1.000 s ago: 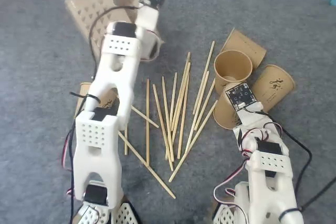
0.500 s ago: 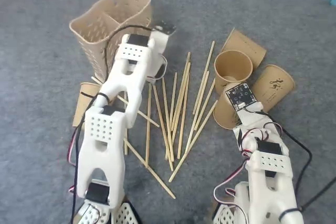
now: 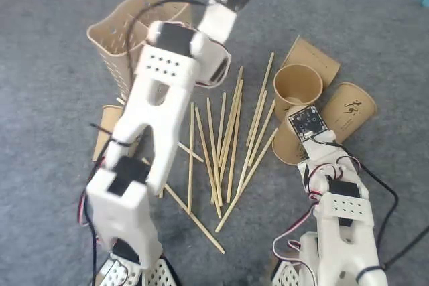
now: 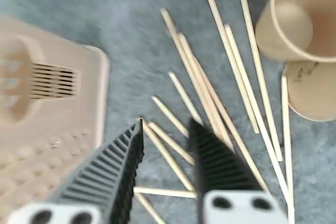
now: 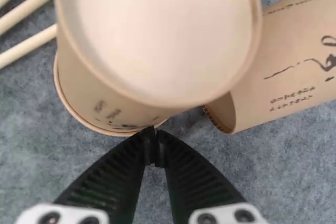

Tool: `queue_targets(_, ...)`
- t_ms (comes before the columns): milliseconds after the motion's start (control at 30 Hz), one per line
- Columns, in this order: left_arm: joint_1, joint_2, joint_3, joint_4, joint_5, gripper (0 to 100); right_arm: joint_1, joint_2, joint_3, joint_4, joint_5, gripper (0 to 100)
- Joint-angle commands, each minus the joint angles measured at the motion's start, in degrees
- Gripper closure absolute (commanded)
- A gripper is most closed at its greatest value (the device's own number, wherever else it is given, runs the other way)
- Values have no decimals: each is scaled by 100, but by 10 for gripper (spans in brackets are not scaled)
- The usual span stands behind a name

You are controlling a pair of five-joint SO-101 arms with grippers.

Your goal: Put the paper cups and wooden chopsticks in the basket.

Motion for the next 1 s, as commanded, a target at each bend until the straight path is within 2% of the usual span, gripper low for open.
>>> queue_targets(0,-396,-985,-251,9,18,802,-57,-110,-18,-75,70,990)
queue_targets(133,-633,-1160,-532,-18,9,801,-57,-110,-18,-66,70,990)
queue_targets(300,-818,-1125,-593,-598,9,797,-40,-110,-18,-66,70,990)
queue_targets(567,-1037,-246,-681,-1380,-202,797,-48,-110,-18,-66,70,990)
queue_targets(867,-1055,1143,-2334,-1442,-229,797,-57,-110,-18,-66,70,990)
queue_targets(967,-1011,1670,-2835,-1213,-229,797,-57,-110,-18,-66,70,990)
